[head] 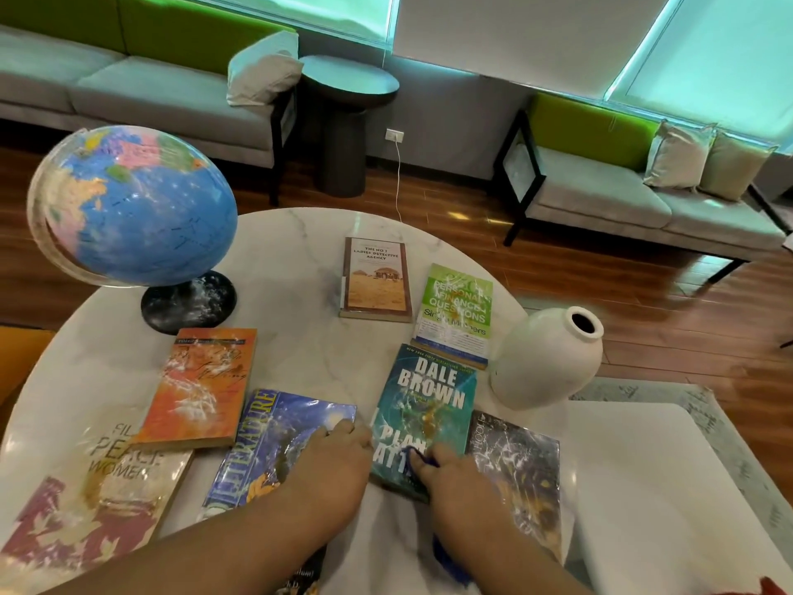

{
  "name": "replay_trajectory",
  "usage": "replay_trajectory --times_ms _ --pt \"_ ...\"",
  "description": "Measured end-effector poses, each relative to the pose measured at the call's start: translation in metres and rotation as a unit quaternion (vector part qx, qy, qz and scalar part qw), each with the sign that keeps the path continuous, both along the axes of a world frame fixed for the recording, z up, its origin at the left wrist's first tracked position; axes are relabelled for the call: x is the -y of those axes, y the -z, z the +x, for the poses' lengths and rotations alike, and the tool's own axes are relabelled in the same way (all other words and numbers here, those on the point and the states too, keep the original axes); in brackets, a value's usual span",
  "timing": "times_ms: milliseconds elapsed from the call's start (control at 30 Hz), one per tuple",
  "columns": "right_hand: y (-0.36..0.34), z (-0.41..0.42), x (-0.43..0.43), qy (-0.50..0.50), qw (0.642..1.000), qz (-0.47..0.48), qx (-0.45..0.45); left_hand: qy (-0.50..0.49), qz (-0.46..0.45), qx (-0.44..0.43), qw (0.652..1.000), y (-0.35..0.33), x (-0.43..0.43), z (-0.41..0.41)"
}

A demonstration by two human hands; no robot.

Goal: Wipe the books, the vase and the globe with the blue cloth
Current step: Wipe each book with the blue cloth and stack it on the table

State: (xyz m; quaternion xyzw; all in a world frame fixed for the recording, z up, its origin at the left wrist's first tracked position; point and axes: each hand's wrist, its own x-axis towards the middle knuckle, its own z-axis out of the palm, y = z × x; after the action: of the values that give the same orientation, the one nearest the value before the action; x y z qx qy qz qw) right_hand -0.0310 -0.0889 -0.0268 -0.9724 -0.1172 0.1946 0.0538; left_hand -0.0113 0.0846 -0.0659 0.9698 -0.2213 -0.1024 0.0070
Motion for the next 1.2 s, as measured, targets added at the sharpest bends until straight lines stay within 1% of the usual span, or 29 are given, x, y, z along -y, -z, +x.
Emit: replay_trajectory --times_ms 33,167,200,267,300,367,467,533,567,600,633,667,733,800,833,900,967,1000,1067,1133,1200 --pt "0.000 -0.005 -0.003 -0.014 1.000 -0.010 -0.012 0.000 0.001 0.005 1.000 0.001 -0.001 0.000" --pt "0.006 -0.011 -0.016 -0.052 0.997 0.036 -0.034 -0.002 -0.010 0.032 0.999 0.002 -0.004 0.000" --pt "0.009 -0.004 -0.014 -0.034 0.997 0.053 -0.038 -0.003 -0.020 0.029 0.999 0.001 -0.005 0.000" --pt "0.010 0.008 -0.005 0.025 0.996 0.082 -0.031 0.008 -0.013 -0.004 1.000 0.000 -0.007 0.000" --pt "0.010 0.008 -0.004 0.035 0.997 0.066 -0.023 0.015 -0.008 -0.004 1.000 0.006 -0.009 0.000" --pt "0.009 0.002 -0.010 0.002 1.000 0.028 -0.013 0.005 -0.010 0.008 1.000 0.006 -0.010 0.000" --pt "0.008 -0.004 -0.023 -0.043 0.998 0.039 -0.005 -0.003 -0.015 -0.006 1.000 -0.007 -0.004 -0.003" --pt "0.011 0.009 -0.021 -0.032 0.999 0.042 -0.002 -0.006 0.003 0.017 1.000 -0.003 -0.004 -0.001" --pt "0.015 0.017 -0.017 -0.026 0.999 0.031 -0.002 -0.009 -0.005 0.013 1.000 -0.003 -0.005 -0.002" --pt "0.016 0.020 -0.014 -0.019 1.000 0.015 -0.003 -0.004 -0.019 0.028 0.999 -0.003 -0.006 -0.002" --pt "0.018 0.018 -0.015 -0.020 1.000 0.004 0.003 -0.002 -0.045 0.032 0.999 -0.004 -0.008 -0.004" --pt "0.018 0.014 -0.017 -0.014 1.000 0.009 0.002 0.012 -0.052 0.026 0.998 -0.001 -0.010 -0.005" --pt "0.019 0.004 -0.025 -0.019 0.999 0.038 -0.014 0.031 -0.040 0.042 0.998 0.009 -0.013 -0.004" --pt "0.016 0.003 -0.031 -0.035 0.997 0.062 -0.023 0.024 -0.036 0.056 0.997 0.013 -0.013 -0.003" --pt "0.015 0.009 -0.031 -0.027 0.997 0.072 -0.017 0.024 -0.039 0.065 0.997 0.013 -0.013 -0.003" --pt "0.014 0.024 -0.023 -0.015 0.998 0.053 0.005 0.027 -0.050 0.080 0.995 0.012 -0.014 -0.004" --pt "0.014 0.026 -0.020 -0.013 1.000 0.003 0.002 0.034 -0.069 0.092 0.993 0.012 -0.015 -0.007" --pt "0.015 0.023 -0.021 -0.006 1.000 0.005 -0.010 0.039 -0.081 0.098 0.991 0.012 -0.017 -0.009" --pt "0.016 0.011 -0.030 -0.007 0.999 0.040 -0.032 0.033 -0.098 0.106 0.989 0.015 -0.020 -0.015" --pt "0.016 0.010 -0.036 -0.036 0.998 0.048 -0.027 0.026 -0.111 0.102 0.988 0.020 -0.022 -0.017" --pt "0.015 0.025 -0.034 -0.012 0.999 0.049 -0.018 0.021 -0.106 0.102 0.989 0.018 -0.022 -0.018"
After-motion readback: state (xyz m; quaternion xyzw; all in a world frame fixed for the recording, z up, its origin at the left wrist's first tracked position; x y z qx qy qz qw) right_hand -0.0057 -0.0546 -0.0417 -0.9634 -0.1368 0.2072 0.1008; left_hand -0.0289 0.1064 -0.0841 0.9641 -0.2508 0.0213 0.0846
